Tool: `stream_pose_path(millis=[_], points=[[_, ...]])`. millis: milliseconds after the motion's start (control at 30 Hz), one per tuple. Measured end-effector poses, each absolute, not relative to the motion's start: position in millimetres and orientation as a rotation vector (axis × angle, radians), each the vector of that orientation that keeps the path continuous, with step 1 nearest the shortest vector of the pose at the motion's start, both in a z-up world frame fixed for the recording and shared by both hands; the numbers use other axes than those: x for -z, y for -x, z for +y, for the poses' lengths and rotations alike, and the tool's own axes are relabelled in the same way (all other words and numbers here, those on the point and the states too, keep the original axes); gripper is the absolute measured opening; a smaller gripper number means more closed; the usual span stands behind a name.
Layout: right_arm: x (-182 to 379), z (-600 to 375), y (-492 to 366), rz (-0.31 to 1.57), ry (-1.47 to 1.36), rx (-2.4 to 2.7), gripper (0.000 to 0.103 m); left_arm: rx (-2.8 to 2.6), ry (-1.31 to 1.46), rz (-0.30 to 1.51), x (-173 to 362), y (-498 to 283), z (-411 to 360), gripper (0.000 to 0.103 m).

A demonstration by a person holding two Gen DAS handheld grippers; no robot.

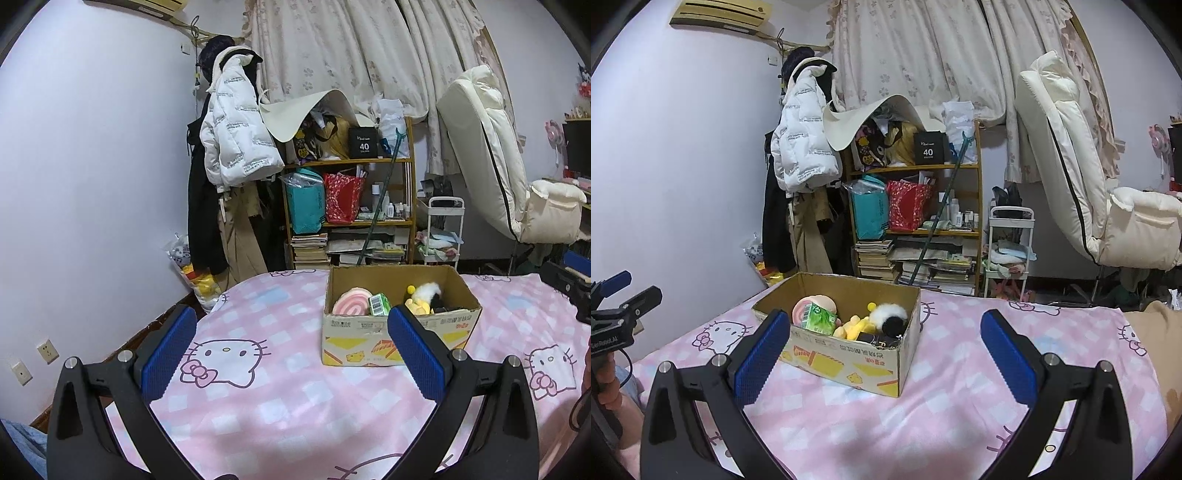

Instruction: Organize soft objects

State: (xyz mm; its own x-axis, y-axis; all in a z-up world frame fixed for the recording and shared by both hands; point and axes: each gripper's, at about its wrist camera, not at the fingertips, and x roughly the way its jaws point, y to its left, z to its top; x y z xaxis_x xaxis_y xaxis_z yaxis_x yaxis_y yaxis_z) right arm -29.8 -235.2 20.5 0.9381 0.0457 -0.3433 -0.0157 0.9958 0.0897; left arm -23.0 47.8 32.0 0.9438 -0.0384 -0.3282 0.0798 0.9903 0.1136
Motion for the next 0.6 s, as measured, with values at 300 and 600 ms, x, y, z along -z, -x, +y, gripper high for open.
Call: stream_pose_path(millis=[300,600], points=[[-17.8,-238.7,24.7,0.36,-0.091,-0.033,0.103,0.069,-0.159,0.345,-27.5,23.1,38.1,0.102],[-9.0,-237.6,23.1,0.358,-0.102,-0.02,0.103,0.069,-0.167,0.359,-26.6,20.2,36.0,0.102]])
